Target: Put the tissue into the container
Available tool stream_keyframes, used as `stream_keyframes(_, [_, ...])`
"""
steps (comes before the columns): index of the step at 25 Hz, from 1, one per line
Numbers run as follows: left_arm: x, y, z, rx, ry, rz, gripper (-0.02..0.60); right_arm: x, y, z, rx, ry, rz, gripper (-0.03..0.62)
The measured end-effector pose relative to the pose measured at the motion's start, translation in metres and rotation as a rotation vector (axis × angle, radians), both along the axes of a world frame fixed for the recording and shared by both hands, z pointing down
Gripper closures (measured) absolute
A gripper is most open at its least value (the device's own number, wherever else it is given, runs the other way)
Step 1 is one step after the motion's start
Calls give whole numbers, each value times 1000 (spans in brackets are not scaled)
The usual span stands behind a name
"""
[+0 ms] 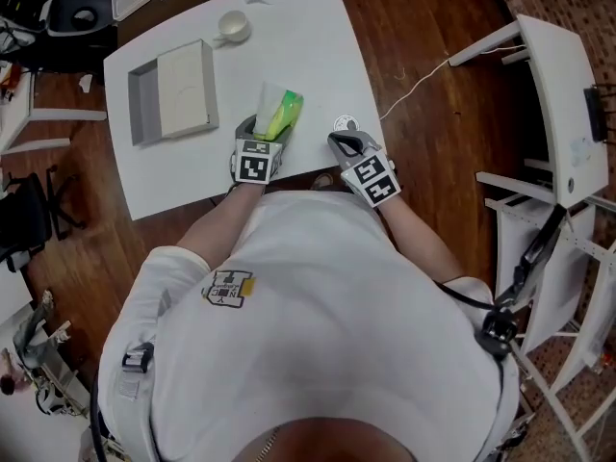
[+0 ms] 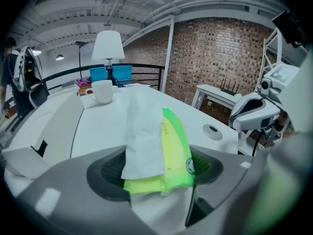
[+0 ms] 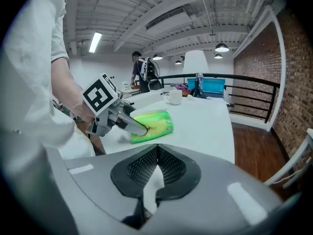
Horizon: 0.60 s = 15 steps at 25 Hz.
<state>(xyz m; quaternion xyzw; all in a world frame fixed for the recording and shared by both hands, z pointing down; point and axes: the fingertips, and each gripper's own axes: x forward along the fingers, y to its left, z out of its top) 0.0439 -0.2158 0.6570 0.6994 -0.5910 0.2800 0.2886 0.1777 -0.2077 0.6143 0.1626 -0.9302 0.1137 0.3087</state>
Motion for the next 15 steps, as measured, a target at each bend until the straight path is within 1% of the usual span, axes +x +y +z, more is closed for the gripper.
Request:
stream_keyframes(4, [-8,11,-7,15,-6,17,252,-17,4,2,-11,-2,-31,594])
stream_keyframes(8, [-23,27,-18,44,-4,54,252,-50,11,3,-6,-5,-75,594])
stream_keyframes(12, [-52,54,-30,74,-32,103,252,-94,26,-7,3,-11,-142,594])
stream_keyframes(15, [-81,74,-38,84,-48,111,252,-125,38,-12,12,-7,-188,594])
